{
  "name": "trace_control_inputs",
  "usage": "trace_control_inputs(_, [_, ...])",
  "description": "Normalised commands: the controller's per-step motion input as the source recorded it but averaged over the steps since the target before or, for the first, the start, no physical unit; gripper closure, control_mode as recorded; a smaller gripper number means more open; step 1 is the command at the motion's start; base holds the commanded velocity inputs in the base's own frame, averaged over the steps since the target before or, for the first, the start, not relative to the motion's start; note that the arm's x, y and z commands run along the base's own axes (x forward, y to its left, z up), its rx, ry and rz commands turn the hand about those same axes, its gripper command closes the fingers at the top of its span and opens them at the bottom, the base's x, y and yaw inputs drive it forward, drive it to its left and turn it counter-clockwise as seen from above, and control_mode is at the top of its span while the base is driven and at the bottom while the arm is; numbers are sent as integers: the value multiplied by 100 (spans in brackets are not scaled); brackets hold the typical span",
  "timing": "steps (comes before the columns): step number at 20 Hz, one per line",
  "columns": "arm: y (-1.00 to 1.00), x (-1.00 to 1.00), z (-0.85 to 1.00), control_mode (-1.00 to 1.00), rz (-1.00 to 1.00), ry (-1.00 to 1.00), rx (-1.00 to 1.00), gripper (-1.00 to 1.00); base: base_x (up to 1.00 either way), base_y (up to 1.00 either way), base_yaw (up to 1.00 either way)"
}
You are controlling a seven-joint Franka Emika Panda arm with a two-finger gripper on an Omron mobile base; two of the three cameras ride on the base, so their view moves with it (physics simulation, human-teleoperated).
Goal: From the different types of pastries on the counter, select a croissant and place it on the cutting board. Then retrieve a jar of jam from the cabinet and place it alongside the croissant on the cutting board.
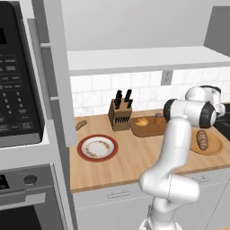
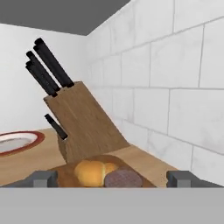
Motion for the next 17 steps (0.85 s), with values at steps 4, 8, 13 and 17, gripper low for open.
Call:
trace_control_inputs(4, [-12, -85, 45, -100, -7, -13, 0, -100, 0, 0, 0])
trace_control_inputs(8, [-2, -100, 51, -100, -27, -1, 0, -100, 0, 0, 0])
trace_control_inputs(13, [-8, -100, 87, -100, -21, 2, 0, -100, 0, 0, 0])
trace_control_inputs(17, [-11, -100, 58, -100, -16, 4, 1, -100, 0, 0, 0])
